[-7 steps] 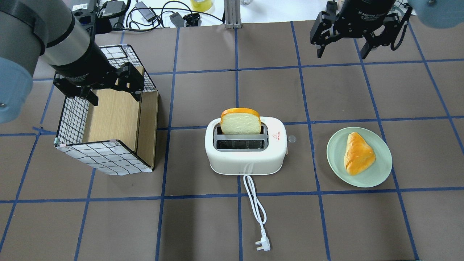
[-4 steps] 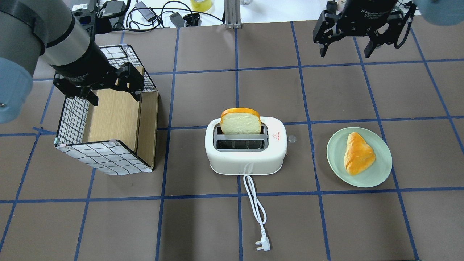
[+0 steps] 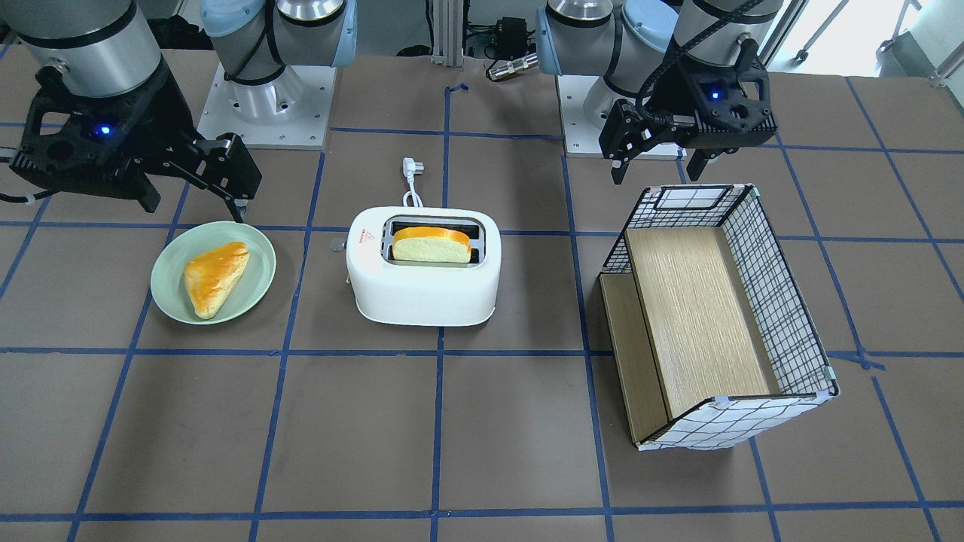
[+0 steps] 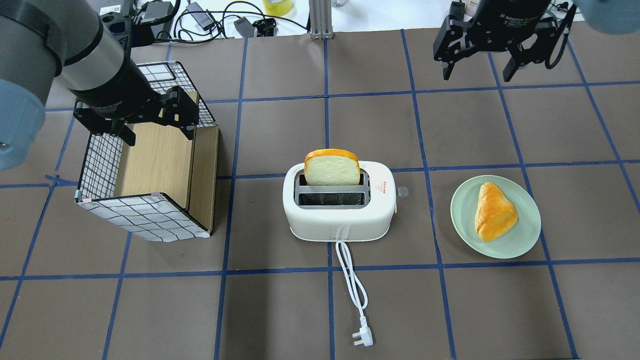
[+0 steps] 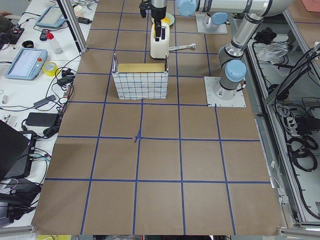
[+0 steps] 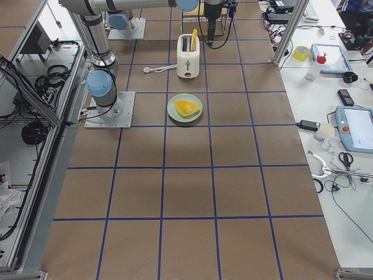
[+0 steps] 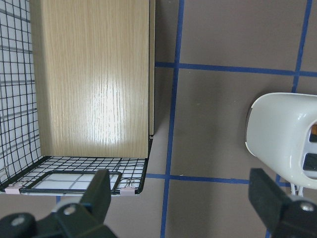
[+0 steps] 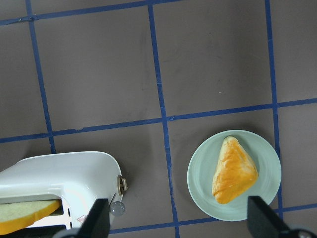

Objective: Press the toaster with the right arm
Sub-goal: 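Move the right gripper down toward the toaster's lever side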

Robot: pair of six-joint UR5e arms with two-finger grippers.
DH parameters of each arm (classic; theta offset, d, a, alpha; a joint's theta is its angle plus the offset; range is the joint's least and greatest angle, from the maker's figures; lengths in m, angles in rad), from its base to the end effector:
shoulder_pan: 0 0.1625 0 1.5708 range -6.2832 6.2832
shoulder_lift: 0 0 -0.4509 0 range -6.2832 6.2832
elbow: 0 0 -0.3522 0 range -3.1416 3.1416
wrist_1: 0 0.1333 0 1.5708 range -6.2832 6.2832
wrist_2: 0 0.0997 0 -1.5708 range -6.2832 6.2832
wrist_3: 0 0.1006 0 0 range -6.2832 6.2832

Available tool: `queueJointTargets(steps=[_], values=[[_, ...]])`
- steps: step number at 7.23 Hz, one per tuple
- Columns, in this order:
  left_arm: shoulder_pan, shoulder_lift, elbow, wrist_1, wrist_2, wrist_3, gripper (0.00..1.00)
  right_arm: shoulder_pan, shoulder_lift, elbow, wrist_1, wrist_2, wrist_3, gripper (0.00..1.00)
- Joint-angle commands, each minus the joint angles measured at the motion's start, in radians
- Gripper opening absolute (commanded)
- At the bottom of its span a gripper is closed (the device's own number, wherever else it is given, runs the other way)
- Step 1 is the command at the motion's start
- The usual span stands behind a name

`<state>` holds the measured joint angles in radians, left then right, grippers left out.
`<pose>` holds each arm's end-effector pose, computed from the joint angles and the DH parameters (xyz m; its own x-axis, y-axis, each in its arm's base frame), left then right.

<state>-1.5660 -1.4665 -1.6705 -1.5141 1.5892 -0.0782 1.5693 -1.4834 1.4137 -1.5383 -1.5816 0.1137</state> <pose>-0.1295 -0.4116 0.5183 -0.9964 -0.0839 -0.0135 -0.0829 0.9946 -0.0625 0.1315 -0.4943 0.5394 -0.9933 0.1153 0.0065 0.1149 0.9926 -0.0382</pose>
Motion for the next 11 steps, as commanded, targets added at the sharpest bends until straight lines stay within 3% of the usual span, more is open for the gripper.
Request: queueJointTargets(steps=[1,7,9,10,11], values=[[0.000,0.000,0.000,0.000,0.000,0.000,1.00,-0.009,-0.015,0.001,0.035,0.053,-0.006,0.01],[0.001,0.000,0.000,0.000,0.000,0.000,1.00,-0.011,-0.026,0.002,0.104,0.147,-0.028,0.00],[0.000,0.000,0.000,0.000,0.000,0.000,1.00,-0.075,-0.023,0.019,0.125,0.375,-0.084,0.00],[0.000,0.000,0.000,0.000,0.000,0.000,1.00,-0.154,-0.023,0.055,0.167,0.482,-0.214,0.00],[0.000,0.000,0.000,0.000,0.000,0.000,1.00,-0.202,-0.026,0.103,0.179,0.524,-0.297,0.00]])
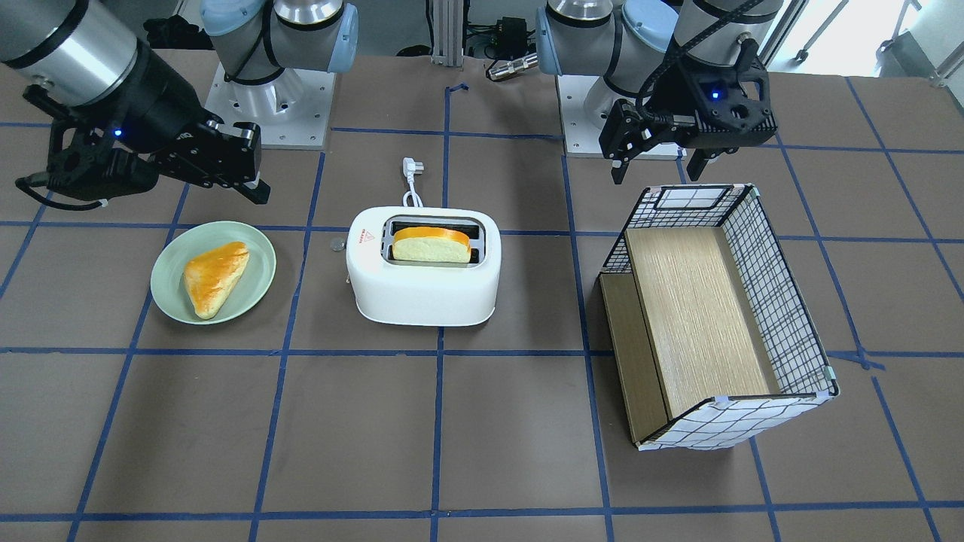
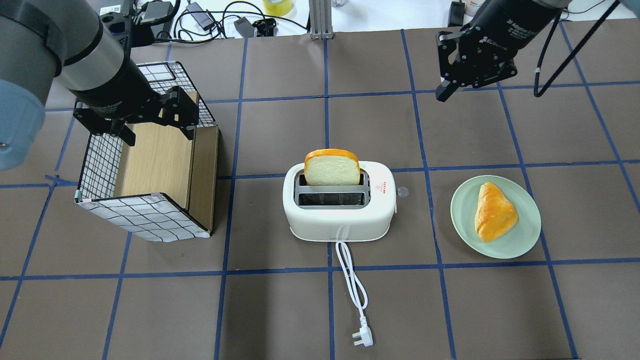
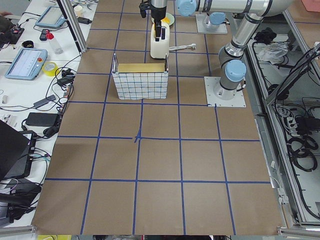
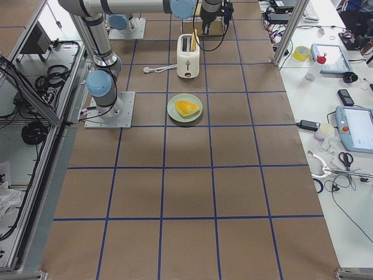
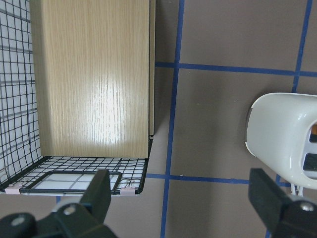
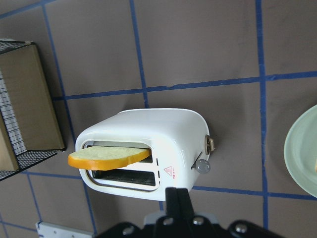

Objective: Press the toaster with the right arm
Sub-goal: 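Move the right gripper down toward the toaster's lever side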

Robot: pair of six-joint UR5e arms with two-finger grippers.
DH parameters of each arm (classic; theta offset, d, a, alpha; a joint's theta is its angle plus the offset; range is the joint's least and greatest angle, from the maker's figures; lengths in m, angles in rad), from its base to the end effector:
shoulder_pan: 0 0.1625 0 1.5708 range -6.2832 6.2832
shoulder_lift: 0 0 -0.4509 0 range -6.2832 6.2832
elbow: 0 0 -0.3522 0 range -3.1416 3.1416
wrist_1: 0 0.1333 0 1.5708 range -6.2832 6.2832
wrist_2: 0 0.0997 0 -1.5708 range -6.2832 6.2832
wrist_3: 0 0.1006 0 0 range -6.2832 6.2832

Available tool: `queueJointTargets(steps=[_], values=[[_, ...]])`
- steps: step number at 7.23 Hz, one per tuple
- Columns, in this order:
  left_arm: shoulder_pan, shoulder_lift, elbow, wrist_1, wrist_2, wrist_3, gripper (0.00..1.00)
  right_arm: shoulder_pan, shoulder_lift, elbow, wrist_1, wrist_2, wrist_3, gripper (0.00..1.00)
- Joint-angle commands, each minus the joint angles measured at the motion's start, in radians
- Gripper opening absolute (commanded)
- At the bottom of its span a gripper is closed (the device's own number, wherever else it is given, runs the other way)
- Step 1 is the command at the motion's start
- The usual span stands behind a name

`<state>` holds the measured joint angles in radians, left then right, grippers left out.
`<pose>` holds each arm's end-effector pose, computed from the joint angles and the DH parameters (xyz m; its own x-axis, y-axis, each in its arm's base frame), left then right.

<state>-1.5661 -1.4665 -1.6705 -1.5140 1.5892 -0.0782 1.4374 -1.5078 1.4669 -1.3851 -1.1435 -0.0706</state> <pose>-0.1295 -0.4115 0.5183 -0.9964 -0.0838 -0.0135 -0.0828 0.9946 -0.0626 0.1115 -0.4849 0.5219 -0.9011 0.1107 -0.4192 0.0682 0.9910 0.1150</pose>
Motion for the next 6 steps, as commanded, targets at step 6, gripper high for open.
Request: queueJointTargets(steps=[6], values=[[0.000,0.000,0.000,0.000,0.000,0.000,1.00,-0.173,0.000,0.415,-0.098,0.323,-0.394,0.00]])
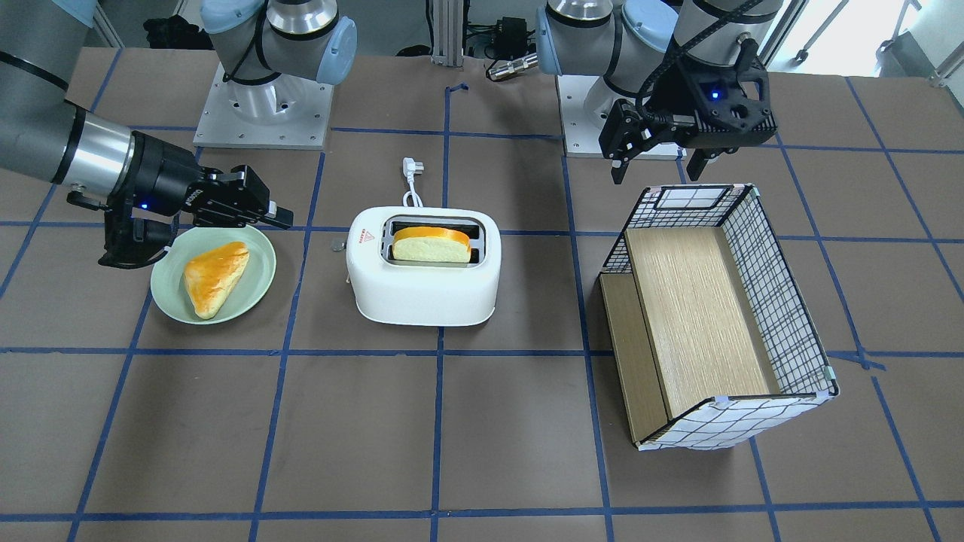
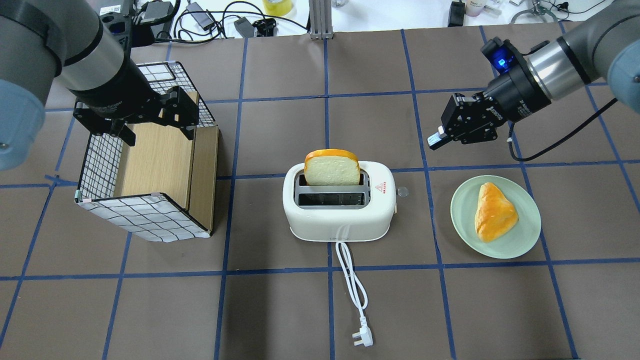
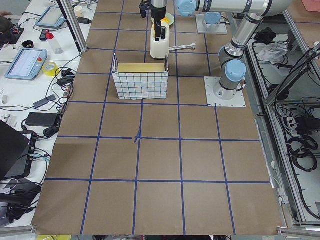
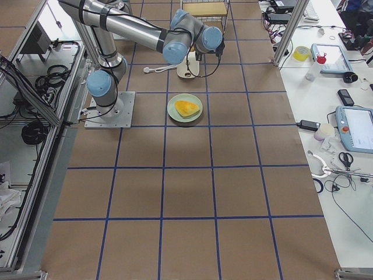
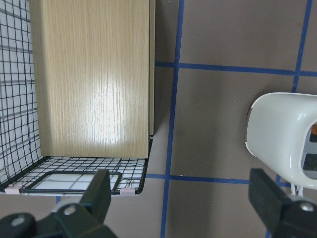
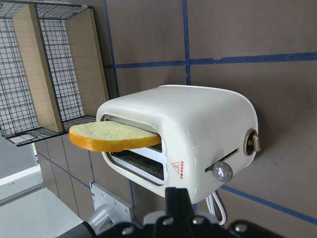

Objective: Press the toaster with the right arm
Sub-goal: 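Move the right gripper down toward the toaster's lever side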

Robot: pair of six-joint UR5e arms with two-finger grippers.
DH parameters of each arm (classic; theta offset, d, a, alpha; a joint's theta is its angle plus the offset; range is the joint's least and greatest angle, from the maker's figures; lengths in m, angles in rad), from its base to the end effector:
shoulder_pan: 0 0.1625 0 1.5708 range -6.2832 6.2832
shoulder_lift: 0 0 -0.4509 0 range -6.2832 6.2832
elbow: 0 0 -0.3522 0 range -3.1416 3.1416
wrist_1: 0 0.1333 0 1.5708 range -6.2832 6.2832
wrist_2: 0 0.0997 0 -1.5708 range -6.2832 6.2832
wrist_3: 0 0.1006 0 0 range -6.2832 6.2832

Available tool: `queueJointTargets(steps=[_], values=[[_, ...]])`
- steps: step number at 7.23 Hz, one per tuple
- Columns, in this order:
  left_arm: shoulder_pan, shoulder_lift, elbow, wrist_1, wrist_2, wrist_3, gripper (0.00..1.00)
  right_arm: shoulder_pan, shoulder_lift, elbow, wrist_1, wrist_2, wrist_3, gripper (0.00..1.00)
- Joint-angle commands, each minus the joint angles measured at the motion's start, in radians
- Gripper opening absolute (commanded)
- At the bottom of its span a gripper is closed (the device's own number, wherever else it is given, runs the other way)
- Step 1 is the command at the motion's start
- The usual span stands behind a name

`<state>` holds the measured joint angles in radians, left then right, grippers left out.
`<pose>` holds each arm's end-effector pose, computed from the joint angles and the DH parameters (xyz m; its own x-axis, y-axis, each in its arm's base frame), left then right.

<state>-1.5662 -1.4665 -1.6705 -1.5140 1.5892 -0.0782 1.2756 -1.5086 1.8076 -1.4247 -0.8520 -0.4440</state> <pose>-0.1296 -0.4115 0.5183 -0.9964 -0.0837 -0.0135 -0.0827 0.9946 -0.0626 0.0681 -0.4618 0.3975 -0.6885 0.0717 -0.7216 -0.0367 0.9904 0.1335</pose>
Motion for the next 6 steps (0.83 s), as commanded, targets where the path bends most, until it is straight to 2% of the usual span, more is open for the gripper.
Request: queueJointTargets(steps=[1,3,6], values=[[0.000,0.000,0.000,0.000,0.000,0.000,1.00,-0.013,0.002,0.113,-0.095,0.036,-0.019,0.00],[0.002,0.000,0.000,0.000,0.000,0.000,1.00,-0.013,0.005,0.162,-0.152,0.097,-0.030,0.00],[0.000,0.000,0.000,0.000,0.000,0.000,1.00,-0.010,0.010,0.231,-0.210,0.100,-0.038,0.00]])
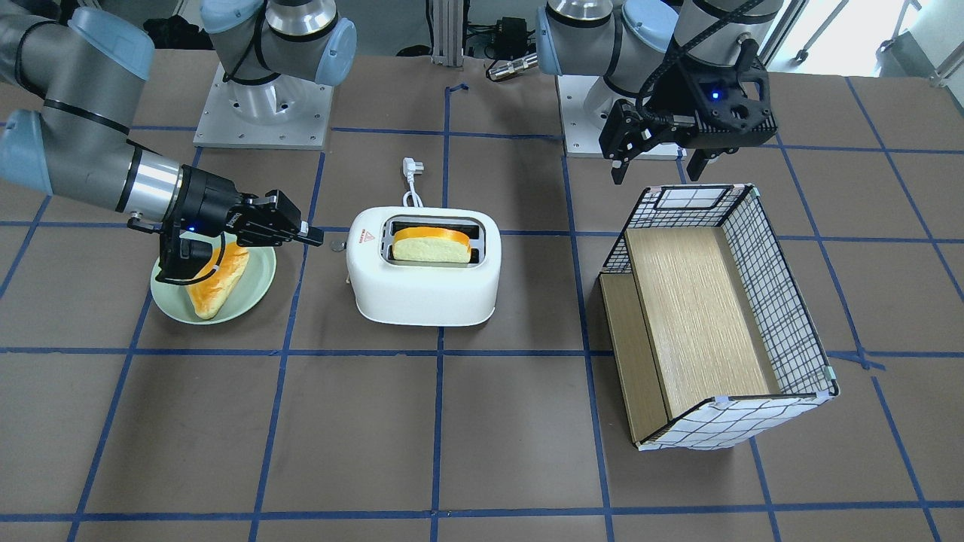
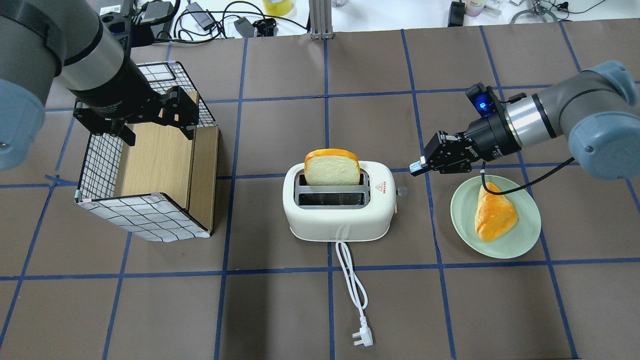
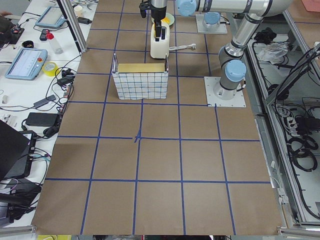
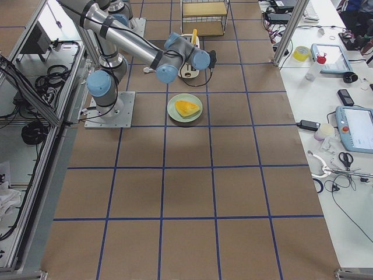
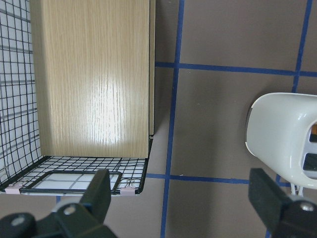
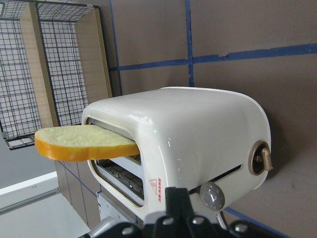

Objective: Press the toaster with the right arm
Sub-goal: 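Position the right gripper against the toaster lever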

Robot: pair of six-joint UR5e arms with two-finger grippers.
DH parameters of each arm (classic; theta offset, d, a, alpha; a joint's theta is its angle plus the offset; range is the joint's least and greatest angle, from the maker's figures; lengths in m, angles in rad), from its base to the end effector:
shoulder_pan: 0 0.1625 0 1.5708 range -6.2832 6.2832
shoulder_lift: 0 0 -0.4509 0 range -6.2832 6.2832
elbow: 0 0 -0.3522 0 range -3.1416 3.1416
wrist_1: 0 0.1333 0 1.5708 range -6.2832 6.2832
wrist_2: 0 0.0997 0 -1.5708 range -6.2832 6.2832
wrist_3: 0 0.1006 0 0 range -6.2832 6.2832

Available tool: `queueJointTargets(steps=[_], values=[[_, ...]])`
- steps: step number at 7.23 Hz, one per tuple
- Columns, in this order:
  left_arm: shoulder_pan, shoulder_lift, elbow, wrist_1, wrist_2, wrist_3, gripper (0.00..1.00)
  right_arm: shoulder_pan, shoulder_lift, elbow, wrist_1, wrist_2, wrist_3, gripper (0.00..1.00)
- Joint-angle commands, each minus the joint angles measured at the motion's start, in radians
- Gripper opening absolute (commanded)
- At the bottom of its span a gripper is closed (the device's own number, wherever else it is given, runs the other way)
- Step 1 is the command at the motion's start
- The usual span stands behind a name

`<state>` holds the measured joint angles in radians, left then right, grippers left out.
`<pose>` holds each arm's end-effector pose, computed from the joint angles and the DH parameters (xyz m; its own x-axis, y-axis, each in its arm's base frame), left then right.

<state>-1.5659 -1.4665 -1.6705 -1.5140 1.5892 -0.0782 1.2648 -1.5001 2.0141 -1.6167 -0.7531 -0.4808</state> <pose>-0.1294 -0.4116 0.5183 -0.9964 -0.0840 -0.0135 -0.0830 0.9946 -0.0626 0.0777 -0.4403 0.3327 -0.6146 0.0674 -0.7859 -0.0174 0.9949 0.0989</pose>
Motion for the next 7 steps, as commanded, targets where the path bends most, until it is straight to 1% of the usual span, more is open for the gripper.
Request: queueJointTargets(steps=[1,7], values=[[0.000,0.000,0.000,0.000,-0.002,0.000,1.00,0.001,0.001,0.029,-0.017,0.001,-0.001,0.00],[0.000,0.000,0.000,0.000,0.000,0.000,1.00,0.007,0.006,0.069,-0.037,0.003,0.001,0.00]])
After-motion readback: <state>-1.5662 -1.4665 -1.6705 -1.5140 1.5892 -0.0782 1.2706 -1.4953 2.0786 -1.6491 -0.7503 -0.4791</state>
